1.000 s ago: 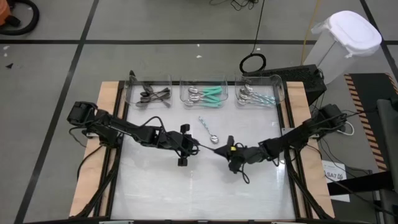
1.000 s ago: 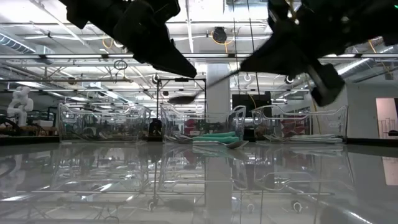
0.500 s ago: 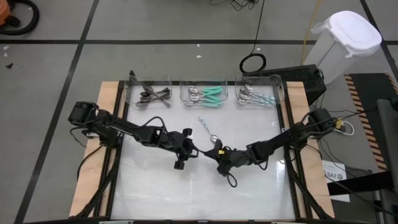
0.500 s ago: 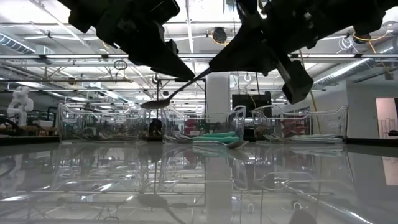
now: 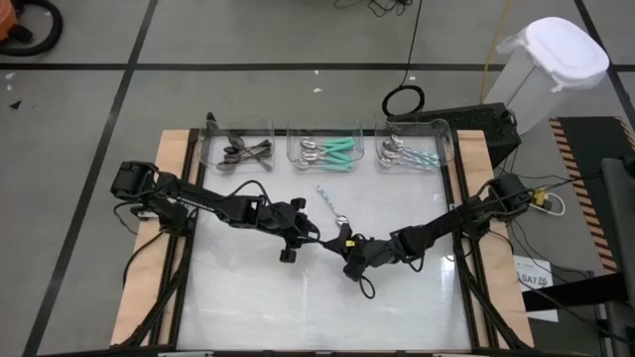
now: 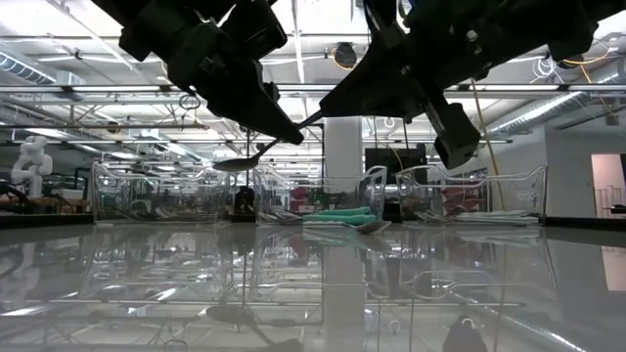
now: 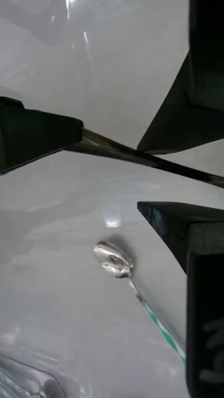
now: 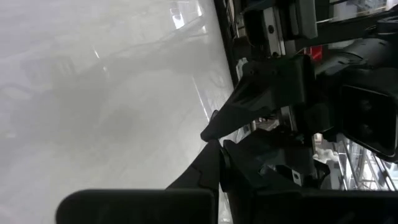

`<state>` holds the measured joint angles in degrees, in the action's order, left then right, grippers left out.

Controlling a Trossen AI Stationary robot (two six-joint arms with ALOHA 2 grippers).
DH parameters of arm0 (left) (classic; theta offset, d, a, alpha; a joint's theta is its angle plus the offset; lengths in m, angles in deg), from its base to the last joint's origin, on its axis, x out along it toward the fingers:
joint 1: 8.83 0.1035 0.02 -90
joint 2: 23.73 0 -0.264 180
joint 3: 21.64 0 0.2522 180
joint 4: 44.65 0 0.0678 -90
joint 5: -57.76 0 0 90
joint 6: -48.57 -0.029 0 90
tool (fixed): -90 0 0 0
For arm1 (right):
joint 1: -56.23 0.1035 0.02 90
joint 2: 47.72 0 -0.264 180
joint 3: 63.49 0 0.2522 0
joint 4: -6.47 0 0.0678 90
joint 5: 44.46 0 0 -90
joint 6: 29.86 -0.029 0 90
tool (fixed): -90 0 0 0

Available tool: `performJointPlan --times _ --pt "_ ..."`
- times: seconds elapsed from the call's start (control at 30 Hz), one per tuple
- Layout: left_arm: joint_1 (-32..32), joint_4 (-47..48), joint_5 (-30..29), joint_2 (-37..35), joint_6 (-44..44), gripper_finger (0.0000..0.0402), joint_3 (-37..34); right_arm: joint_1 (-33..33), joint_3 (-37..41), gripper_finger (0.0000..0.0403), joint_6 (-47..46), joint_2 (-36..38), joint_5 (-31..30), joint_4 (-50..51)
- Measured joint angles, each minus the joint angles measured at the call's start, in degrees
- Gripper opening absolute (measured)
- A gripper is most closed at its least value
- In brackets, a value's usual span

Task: Sort silverware by color (type)
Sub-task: Put the black spoon into the left transparent bin

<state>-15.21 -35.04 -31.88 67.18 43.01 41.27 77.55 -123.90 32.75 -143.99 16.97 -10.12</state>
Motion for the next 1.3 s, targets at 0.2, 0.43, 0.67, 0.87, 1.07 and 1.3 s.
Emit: performJointPlan --times 0.2,0.43,0.67,0.87,1.07,1.3 --pt "0.03 0.22 0.29 0.0 -0.59 0.0131 0.0 0.0 0.02 0.0004 0.02 0.0 0.08 -0.15" --pt "0.03 0.87 0.27 -0.02 0.11 0.0131 0.0 0.02 0.09 0.0004 0.05 0.0 0.13 -1.28" --pt "-0.03 1.65 2.23 -0.02 0.22 0.0131 0.0 0.06 0.09 0.0004 0.79 0.0 0.4 -1.59" --pt "-0.06 2.53 2.65 -0.02 1.33 0.0131 0.0 0.07 0.09 0.0004 1.95 0.02 0.54 -1.59" --pt "-0.06 2.69 2.69 -0.04 1.59 0.01 0.0 0.04 0.09 0.0004 2.17 0.02 0.5 -1.56" --pt "0.13 2.87 2.61 -0.09 -0.48 0.0034 -0.01 0.0 0.11 0.0006 0.97 0.02 0.25 -1.41"
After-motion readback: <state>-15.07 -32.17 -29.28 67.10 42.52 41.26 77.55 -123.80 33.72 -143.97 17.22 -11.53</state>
